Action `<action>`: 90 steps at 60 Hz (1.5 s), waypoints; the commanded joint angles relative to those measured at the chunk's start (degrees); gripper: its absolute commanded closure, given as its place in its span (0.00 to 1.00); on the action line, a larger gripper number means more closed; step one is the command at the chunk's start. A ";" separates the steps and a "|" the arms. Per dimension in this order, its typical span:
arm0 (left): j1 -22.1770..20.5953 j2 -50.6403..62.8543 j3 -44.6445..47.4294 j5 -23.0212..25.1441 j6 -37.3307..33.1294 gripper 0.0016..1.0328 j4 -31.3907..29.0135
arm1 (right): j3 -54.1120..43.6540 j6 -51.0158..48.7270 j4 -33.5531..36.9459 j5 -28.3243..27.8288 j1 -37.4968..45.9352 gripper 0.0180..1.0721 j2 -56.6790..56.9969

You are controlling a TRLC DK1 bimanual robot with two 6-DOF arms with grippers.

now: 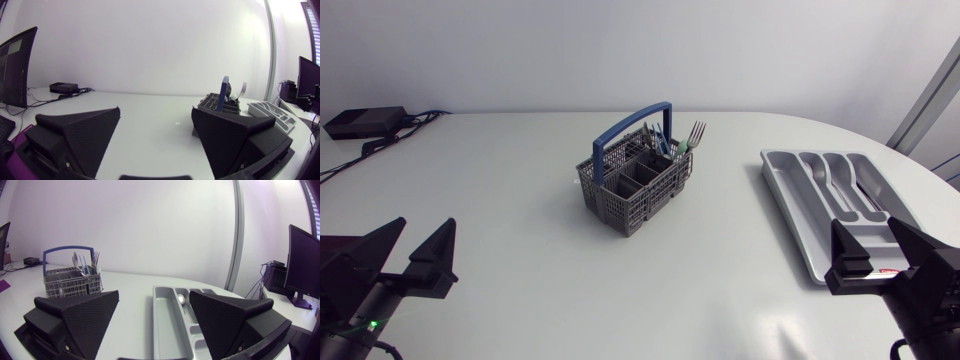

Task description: Sort the cutlery from the basket into the organizer compartments.

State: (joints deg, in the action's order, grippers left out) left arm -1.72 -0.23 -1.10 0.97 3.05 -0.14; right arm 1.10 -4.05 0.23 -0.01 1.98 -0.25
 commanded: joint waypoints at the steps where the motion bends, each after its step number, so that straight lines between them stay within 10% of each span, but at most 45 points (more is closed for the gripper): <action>1: -0.66 -0.56 1.02 -0.36 1.35 0.04 -0.21 | -1.19 1.33 0.30 -0.25 -0.22 0.04 0.25; 44: -1.89 0.76 -3.99 -0.53 2.75 0.04 0.93 | 2.50 1.15 -2.95 1.51 -4.44 0.04 -2.39; 63: -2.24 22.38 -14.98 -0.62 3.54 0.06 3.13 | 8.30 1.42 -10.16 3.61 -6.99 0.05 -18.91; 90: -19.99 56.92 -38.89 -7.21 4.51 0.07 -11.55 | 20.34 2.74 -9.72 6.08 -10.06 0.05 -45.98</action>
State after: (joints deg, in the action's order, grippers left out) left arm -18.85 50.85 -36.03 -5.91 7.14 -9.96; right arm 18.39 -2.74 -10.90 5.17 -7.51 -42.59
